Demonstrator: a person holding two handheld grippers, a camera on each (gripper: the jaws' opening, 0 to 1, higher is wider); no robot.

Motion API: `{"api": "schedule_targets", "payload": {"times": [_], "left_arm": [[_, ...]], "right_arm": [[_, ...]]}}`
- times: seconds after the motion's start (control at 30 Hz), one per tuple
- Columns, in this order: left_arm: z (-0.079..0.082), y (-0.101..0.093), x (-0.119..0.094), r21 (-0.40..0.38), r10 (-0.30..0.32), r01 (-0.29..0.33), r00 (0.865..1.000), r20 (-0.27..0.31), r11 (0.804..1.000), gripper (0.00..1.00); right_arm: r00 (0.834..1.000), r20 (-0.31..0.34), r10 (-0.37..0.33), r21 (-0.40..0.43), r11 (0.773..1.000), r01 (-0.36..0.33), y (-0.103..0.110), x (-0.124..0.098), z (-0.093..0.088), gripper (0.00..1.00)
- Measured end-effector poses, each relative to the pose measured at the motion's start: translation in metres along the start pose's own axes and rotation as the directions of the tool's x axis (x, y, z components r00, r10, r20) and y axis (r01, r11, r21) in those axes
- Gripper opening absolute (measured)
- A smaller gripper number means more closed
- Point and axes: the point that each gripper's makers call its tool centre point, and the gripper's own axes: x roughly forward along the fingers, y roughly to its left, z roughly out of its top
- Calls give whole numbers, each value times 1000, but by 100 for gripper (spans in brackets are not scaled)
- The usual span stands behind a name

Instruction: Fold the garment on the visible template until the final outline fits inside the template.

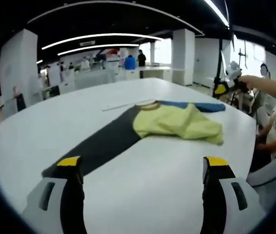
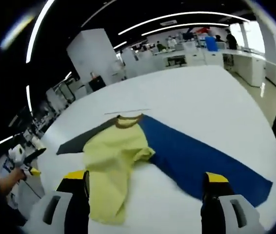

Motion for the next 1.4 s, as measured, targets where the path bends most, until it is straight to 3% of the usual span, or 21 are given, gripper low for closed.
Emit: {"api": "schedule_targets", "payload": {"times": [0.37,0.6,0.93,1.23,1.4], "left_arm": [[7,-16,2,3,-50,50,999,13,999,99],[11,-24,1,8,-77,77,997,20,997,99],[9,-30,-3,8,-94,94,995,13,996,99],[5,-30,-7,2,-92,92,996,9,996,99],[2,-31,-7,-2,-94,94,996,3,996,99]], "right_arm": [[988,-51,146,-104,983,-151,75,23,-9,95],[975,-102,195,-180,961,-211,108,37,-19,93],[957,-163,238,-238,932,-273,140,58,-35,90],[942,-212,259,-278,909,-312,164,78,-52,82],[946,-227,230,-311,904,-294,167,91,-61,74]]}}
